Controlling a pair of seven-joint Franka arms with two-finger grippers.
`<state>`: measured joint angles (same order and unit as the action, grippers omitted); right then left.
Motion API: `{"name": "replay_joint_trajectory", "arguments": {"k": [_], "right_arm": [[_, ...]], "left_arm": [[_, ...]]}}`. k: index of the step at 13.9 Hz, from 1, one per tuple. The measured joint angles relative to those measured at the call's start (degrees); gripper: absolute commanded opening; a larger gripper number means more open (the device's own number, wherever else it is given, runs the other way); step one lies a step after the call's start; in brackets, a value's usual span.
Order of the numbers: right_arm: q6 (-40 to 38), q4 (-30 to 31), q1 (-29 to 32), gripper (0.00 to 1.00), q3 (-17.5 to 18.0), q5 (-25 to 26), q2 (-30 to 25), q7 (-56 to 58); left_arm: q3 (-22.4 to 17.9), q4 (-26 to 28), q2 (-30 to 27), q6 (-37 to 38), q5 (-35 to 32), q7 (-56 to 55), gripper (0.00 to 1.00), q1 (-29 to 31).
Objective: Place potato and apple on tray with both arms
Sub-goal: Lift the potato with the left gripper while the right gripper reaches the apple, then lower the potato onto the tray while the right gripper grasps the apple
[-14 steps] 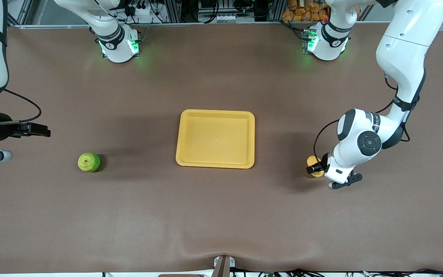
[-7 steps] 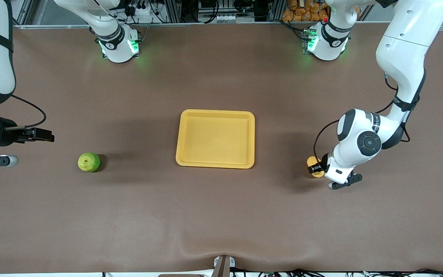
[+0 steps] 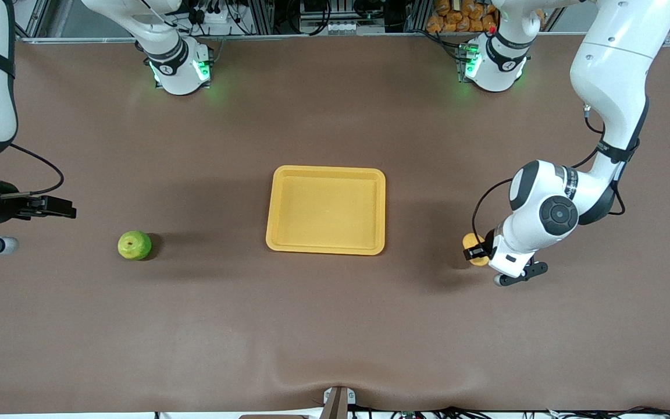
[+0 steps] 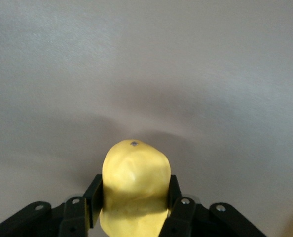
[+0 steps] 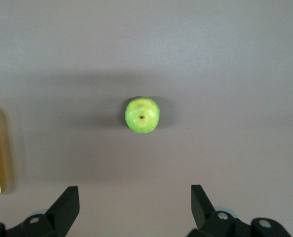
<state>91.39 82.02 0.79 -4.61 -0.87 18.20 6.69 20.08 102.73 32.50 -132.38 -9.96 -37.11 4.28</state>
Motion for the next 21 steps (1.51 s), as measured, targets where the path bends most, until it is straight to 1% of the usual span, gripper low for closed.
{"name": "replay_joint_trajectory", "arguments": {"k": [3,5,8,11,13,15,17,18,21], "right_arm": [[0.3,0.0,0.7,1.0,-0.1,0.0,0.9,0.5],[0.8,-0.1,0.2,1.0,0.3,0.0,1.5,0.6],[1.9,0.0,-0.6,1.0,0.4,0.0,3.6,0.5],[7.7,0.1,0.7,1.0,-0.1,0.0,8.3,0.6],[9.7,0.4,1.3,1.0,-0.1,0.0,11.6,0.9],[14.6,2.6,1.3,1.0,-0.1,0.0,13.9,3.3],[20.5,6.3,1.3,1.0,-0.1,0.0,14.9,6.6],[21.8,7.6,1.3,1.0,-0.1,0.0,15.0,7.7],[22.2,10.0,1.2,1.0,0.2,0.0,15.0,9.5]], "left_arm": [[3.8,-1.2,-1.6,4.0,-0.1,-2.5,0.0,-0.2],[5.5,-1.3,-2.3,4.8,-0.1,-3.1,0.0,-1.0],[5.9,-1.5,-2.5,5.0,-0.1,-5.0,0.0,-4.1],[5.9,-2.1,-2.5,5.0,-0.5,-7.3,0.0,-7.9],[5.9,-2.4,-2.3,5.0,-4.0,-10.9,0.0,-11.5],[5.9,-3.2,-1.5,5.0,-6.8,-14.7,0.0,-14.7],[5.8,-4.4,0.1,5.0,-7.4,-16.7,0.0,-17.6],[5.8,-5.0,1.0,5.0,-7.5,-17.5,0.0,-19.0],[5.4,-7.1,3.9,5.0,-8.7,-20.0,0.0,-22.7]]}}
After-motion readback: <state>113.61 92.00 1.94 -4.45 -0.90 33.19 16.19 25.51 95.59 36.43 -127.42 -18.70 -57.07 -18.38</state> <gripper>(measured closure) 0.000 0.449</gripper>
